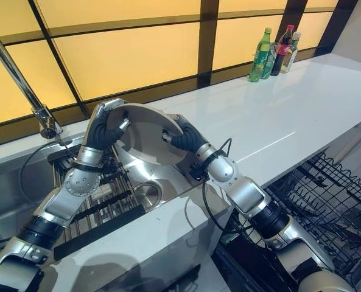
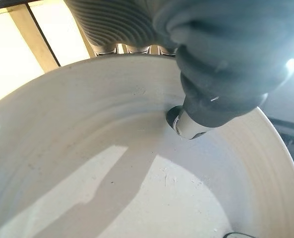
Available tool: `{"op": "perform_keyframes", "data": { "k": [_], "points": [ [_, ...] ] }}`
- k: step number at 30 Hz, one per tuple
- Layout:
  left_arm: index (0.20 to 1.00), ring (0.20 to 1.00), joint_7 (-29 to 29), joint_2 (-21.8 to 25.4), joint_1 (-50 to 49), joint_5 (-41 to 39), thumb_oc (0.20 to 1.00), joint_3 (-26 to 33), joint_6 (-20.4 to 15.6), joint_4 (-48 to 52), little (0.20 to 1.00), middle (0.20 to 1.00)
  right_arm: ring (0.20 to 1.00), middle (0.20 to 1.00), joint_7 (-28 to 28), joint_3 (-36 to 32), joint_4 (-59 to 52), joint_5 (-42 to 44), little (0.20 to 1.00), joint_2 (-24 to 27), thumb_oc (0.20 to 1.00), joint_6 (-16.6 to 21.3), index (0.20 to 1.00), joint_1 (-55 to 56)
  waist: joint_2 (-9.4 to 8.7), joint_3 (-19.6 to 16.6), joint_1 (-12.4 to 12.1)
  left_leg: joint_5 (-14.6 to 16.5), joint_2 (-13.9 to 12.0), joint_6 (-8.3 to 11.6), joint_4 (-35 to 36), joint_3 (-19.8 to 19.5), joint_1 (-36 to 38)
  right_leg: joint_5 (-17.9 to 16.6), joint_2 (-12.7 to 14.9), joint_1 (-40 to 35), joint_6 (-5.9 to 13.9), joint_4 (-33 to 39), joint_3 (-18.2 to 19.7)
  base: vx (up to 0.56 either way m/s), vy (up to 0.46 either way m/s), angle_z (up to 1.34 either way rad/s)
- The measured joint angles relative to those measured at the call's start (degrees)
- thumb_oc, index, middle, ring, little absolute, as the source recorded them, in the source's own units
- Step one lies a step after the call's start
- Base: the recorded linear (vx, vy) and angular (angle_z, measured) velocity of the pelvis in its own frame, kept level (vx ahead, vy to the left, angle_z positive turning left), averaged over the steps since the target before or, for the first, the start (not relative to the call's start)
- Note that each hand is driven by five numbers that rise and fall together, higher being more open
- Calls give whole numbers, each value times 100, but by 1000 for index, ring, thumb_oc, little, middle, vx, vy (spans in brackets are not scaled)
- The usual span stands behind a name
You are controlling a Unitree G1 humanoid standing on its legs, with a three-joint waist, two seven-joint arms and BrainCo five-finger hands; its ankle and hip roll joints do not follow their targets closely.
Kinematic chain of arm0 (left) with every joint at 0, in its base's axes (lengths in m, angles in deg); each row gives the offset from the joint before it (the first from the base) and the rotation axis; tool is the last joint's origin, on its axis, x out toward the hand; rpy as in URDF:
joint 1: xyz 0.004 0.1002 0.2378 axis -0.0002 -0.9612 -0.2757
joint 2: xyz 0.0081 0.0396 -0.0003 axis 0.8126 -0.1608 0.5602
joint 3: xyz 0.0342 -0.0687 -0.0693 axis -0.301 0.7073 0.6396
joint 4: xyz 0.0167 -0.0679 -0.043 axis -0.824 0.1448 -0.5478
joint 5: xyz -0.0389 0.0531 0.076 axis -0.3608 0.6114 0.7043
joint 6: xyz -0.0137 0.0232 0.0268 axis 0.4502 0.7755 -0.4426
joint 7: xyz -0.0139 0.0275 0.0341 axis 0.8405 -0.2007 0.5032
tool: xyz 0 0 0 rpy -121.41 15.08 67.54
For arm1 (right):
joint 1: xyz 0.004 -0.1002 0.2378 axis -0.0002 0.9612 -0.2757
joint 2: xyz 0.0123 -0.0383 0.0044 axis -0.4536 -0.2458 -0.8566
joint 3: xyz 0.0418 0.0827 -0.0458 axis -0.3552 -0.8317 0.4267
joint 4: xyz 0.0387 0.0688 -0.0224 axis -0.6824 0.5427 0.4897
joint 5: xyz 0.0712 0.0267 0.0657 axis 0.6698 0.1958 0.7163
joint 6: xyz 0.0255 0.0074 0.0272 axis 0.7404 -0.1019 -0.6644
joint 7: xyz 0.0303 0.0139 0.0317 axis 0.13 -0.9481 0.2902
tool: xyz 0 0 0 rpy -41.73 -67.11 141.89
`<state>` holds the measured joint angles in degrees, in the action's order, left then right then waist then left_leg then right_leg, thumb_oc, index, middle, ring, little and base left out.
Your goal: Pick up plates and place into dishwasher.
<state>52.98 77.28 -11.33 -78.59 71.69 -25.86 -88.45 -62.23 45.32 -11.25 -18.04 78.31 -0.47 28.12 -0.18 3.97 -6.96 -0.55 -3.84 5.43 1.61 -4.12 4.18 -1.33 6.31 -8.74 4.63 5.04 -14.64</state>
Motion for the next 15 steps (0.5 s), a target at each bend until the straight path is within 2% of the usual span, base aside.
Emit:
{"op": "perform_keyframes", "data": {
  "k": [7,11,15],
  "points": [
    [1000,1000,-723,-226,-84,-16,1000,549,15,439,1000,1000,200,200,-111,-70,-195,-222,200,9,200,51,200,168,-58,38,21,4,-36,2,24,109,-5,6,3,108,-6,-63,105,-20,-3,-8],
    [1000,1000,-1018,-228,-85,-36,1000,1053,103,548,1000,1000,200,200,-187,-437,-362,-228,200,35,200,137,200,333,-77,49,140,6,-65,3,44,178,17,11,3,142,-5,-85,172,0,-16,-8],
    [1000,1000,-1124,-225,-96,-123,1000,1229,141,551,1000,1000,200,200,-336,-676,-489,-558,200,335,200,146,200,666,-77,49,165,6,-79,3,75,249,26,7,-6,186,-9,-88,240,1,-24,-8]
  ]
}}
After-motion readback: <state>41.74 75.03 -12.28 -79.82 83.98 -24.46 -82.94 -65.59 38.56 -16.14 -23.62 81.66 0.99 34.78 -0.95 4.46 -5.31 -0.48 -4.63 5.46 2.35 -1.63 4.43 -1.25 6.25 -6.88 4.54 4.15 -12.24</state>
